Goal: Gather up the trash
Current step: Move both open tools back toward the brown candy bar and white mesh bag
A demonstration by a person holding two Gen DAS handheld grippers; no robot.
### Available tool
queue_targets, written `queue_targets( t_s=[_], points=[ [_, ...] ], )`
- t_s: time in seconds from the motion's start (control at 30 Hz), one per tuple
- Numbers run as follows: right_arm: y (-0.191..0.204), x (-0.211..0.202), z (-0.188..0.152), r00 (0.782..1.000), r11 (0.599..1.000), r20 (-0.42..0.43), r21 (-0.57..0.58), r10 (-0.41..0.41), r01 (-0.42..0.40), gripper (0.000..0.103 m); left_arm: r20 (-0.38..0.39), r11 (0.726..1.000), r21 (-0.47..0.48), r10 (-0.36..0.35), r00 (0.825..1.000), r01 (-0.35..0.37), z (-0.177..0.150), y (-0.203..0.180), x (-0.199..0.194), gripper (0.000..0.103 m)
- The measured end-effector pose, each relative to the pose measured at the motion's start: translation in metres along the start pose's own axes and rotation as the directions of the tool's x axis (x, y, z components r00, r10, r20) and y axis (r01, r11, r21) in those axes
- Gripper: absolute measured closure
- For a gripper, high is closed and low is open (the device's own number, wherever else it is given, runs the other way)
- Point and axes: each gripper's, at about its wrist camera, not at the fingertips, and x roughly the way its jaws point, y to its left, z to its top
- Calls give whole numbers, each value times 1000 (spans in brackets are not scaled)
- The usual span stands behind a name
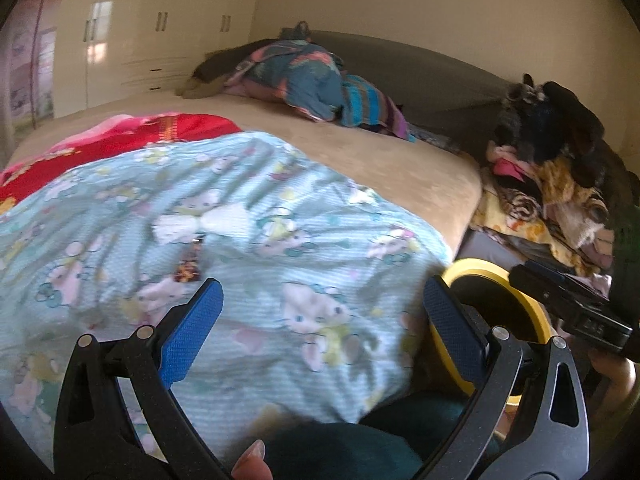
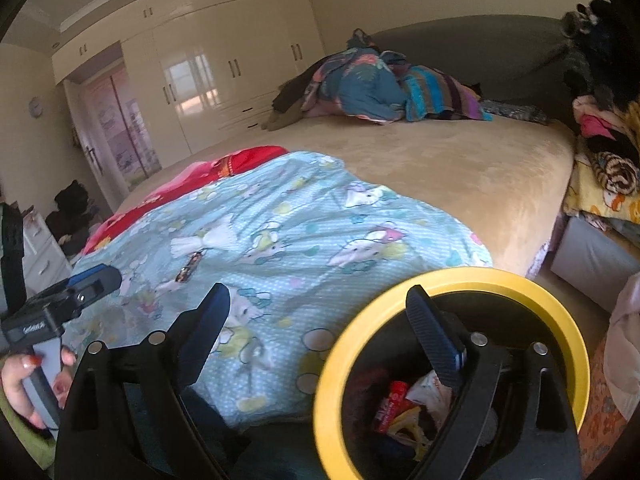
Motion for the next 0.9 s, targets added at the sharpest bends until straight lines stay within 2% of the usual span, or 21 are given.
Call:
queue_targets(
  t_s=[0.37,0.6,0.8,0.9],
  points=[
    [43,37,13,997,993,-29,-86,77,-79,16,11,991,-93,94,995,-93,2,59,-2,11],
    [75,78,25,993,981,-55,-161,103,-110,16,-6,981,-135,143,990,-143,-4,93,5,11],
    [97,122,35,989,967,-79,-215,124,-138,16,-43,972,-175,153,987,-158,-14,118,17,11],
    [107,151,40,986,960,-106,-234,131,-153,16,-61,970,-190,140,988,-149,-17,125,26,16]
  ],
)
